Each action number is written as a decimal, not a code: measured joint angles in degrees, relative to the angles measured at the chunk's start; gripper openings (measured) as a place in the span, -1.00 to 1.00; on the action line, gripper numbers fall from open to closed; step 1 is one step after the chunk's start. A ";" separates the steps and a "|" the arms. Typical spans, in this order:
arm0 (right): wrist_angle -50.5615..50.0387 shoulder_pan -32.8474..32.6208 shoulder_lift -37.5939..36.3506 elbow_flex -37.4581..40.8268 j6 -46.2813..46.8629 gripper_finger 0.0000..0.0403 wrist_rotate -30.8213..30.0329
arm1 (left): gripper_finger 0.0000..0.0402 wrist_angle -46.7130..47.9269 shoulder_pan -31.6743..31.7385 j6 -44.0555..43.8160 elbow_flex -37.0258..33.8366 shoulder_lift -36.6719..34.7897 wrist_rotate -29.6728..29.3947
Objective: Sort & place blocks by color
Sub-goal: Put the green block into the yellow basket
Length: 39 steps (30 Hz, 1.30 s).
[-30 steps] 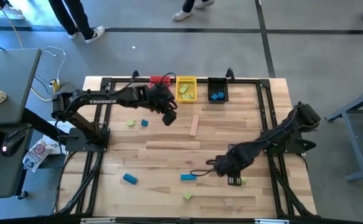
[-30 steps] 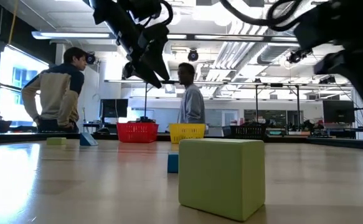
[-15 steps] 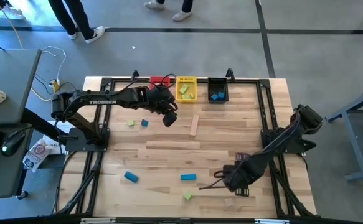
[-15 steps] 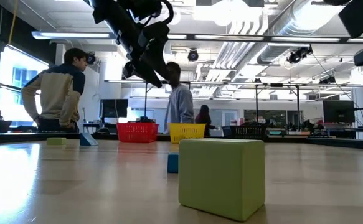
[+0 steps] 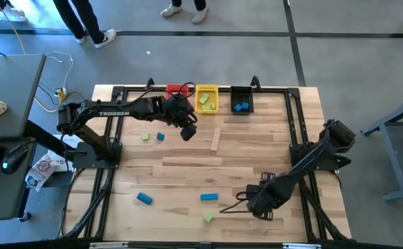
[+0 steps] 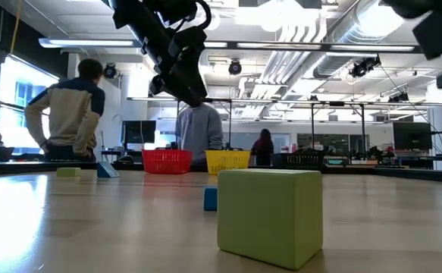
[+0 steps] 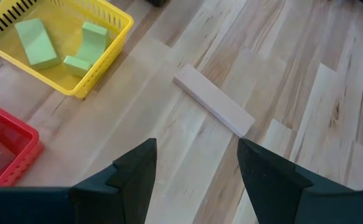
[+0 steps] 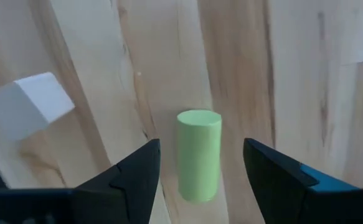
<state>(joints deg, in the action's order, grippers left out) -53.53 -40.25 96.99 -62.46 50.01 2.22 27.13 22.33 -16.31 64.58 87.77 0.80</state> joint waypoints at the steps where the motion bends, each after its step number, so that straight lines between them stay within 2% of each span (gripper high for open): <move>1: 0.19 0.00 0.80 0.00 -0.62 0.07 0.21 | 0.04 -0.01 0.00 0.22 0.00 0.00 0.00; 14: 0.45 0.11 7.99 0.02 0.22 0.04 2.26 | 0.04 0.00 0.00 0.94 0.00 0.02 0.00; 18: 0.50 0.32 8.63 -0.15 1.02 -0.11 2.41 | 0.04 0.01 0.02 1.08 0.00 0.02 0.00; 23: 0.50 1.53 8.65 -0.15 0.90 -0.52 2.46 | 0.04 0.00 0.02 1.52 0.00 0.02 0.02; 27: 0.23 3.34 8.56 -0.10 -1.92 -0.53 2.20 | 0.04 0.01 0.04 1.54 0.00 0.02 0.00; 34: 1.16 9.51 5.91 0.04 -7.25 -0.53 -5.96 | 0.04 0.14 0.02 3.61 0.00 0.04 -0.50; 39: 3.26 15.80 3.43 0.00 -13.67 -0.53 -10.26 | 0.04 2.71 -0.04 4.56 0.02 0.04 -7.43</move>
<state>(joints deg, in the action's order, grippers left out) -50.27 -24.45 100.42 -62.46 36.34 -8.04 29.84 22.28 -11.75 64.60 87.81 -6.64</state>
